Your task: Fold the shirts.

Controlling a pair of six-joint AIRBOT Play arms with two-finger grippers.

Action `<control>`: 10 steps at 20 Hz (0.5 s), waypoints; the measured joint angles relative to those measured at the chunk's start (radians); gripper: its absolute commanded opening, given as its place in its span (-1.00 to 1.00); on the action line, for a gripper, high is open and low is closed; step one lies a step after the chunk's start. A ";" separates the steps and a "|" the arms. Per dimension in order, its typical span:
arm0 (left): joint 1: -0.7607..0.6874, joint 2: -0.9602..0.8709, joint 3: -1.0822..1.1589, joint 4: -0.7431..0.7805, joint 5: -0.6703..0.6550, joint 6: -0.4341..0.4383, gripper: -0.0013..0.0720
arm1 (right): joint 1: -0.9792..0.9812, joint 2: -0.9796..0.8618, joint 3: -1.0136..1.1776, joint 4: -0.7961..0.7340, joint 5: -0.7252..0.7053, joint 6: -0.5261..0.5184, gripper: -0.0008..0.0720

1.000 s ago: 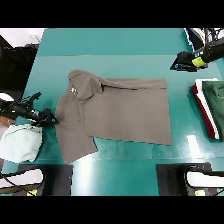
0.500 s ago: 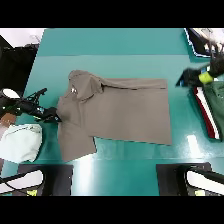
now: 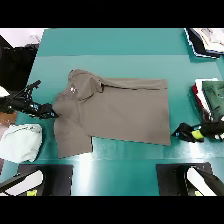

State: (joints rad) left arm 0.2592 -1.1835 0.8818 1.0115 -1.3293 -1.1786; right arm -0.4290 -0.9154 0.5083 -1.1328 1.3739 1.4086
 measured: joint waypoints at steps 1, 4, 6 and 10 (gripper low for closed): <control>0.000 0.002 0.000 0.000 -0.004 0.000 -0.88 | -0.016 0.001 -0.034 0.026 -0.013 -0.016 0.15; 0.000 0.005 0.000 -0.002 -0.014 0.000 -0.88 | -0.030 -0.033 -0.084 0.081 -0.025 -0.044 0.15; 0.000 0.006 0.000 -0.003 -0.019 0.000 -0.88 | -0.016 -0.072 -0.097 0.109 -0.019 -0.053 0.13; 0.000 0.006 0.000 -0.003 -0.030 0.000 -0.88 | 0.055 -0.138 -0.111 0.114 -0.035 -0.064 -0.92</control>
State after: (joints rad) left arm 0.2592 -1.1778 0.8818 1.0088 -1.3594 -1.1786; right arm -0.3737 -1.0534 0.3973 -1.0191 1.3388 1.3445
